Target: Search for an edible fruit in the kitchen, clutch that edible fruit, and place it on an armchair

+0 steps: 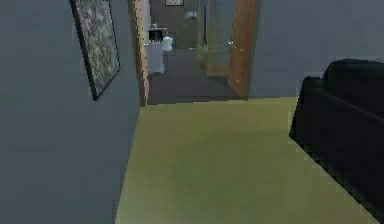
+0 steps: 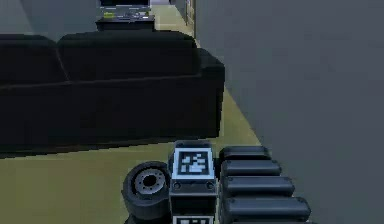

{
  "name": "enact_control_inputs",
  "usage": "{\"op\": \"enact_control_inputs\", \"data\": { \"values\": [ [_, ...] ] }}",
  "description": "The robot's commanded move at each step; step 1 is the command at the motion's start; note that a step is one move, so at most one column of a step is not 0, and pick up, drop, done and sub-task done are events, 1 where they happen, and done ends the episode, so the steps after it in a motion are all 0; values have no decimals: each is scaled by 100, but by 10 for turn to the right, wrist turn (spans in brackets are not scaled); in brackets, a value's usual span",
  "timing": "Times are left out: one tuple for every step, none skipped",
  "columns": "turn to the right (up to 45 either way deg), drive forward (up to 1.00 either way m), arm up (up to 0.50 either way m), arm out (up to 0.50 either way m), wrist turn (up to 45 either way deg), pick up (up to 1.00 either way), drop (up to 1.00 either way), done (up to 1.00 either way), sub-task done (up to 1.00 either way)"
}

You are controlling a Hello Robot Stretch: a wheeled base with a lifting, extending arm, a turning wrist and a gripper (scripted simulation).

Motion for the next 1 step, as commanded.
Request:
{"op": "enact_control_inputs", "data": {
  "values": [
    [0,100,0,0,0,0,0,0,0]
  ]
}}
